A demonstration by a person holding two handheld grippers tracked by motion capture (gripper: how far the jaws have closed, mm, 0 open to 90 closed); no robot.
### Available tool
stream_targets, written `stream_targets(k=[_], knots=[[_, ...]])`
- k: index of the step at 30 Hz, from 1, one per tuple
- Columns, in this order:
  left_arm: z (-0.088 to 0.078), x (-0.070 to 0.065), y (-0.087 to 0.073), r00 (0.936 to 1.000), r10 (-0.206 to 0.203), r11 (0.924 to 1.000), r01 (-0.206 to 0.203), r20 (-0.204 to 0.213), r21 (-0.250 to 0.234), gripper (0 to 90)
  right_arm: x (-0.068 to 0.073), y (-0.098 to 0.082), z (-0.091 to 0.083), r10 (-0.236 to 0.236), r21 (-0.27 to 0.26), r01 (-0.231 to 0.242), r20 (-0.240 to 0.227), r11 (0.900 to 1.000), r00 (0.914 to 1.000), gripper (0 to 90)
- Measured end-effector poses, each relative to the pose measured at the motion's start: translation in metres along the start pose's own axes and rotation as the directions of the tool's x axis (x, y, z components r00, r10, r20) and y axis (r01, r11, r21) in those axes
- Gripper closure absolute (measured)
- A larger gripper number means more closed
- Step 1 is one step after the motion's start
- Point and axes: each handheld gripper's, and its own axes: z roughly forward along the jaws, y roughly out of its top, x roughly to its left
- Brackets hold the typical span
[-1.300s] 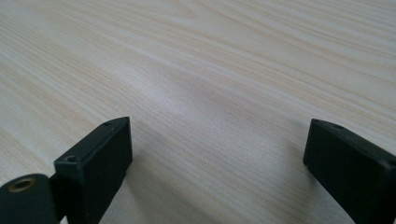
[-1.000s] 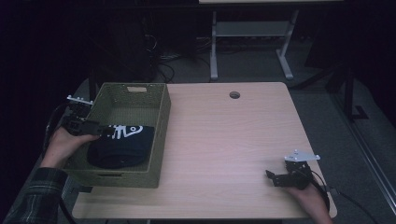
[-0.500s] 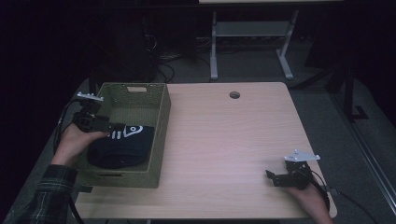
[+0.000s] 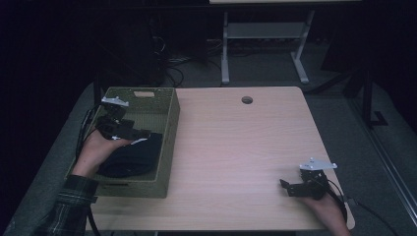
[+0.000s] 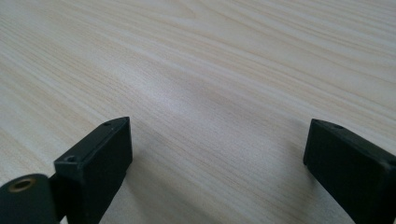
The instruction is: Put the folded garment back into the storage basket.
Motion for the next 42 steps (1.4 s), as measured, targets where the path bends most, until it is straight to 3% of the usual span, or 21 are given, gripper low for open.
stream_targets(k=[11,17,21,33,42], knots=[[0.016,-0.043,0.019,0.9979,0.060,0.9974,-0.059,0.025,-0.040,13.8,0.000,0.000,0.000,0.000,0.000,0.000,0.000,1.000,1.0000,7.6],[0.031,-0.073,0.028,0.9939,0.102,0.9940,-0.100,0.042,-0.045,13.7,0.000,0.000,0.000,0.001,0.000,-0.001,0.000,1.000,1.0000,7.6],[0.038,-0.086,0.030,0.9917,0.114,0.9926,-0.111,0.060,-0.048,13.7,0.000,0.000,0.000,0.000,0.000,0.000,0.000,1.000,1.0000,7.6],[0.081,-0.127,0.025,0.9813,0.146,0.9889,-0.141,0.126,-0.045,13.6,0.000,0.000,0.000,-0.002,-0.001,0.002,-0.001,1.000,1.0000,7.6],[0.107,-0.147,0.014,0.9765,0.179,0.9834,-0.173,0.120,-0.054,13.3,0.000,0.000,0.000,0.000,0.000,0.000,-0.001,1.000,1.0000,7.6]])
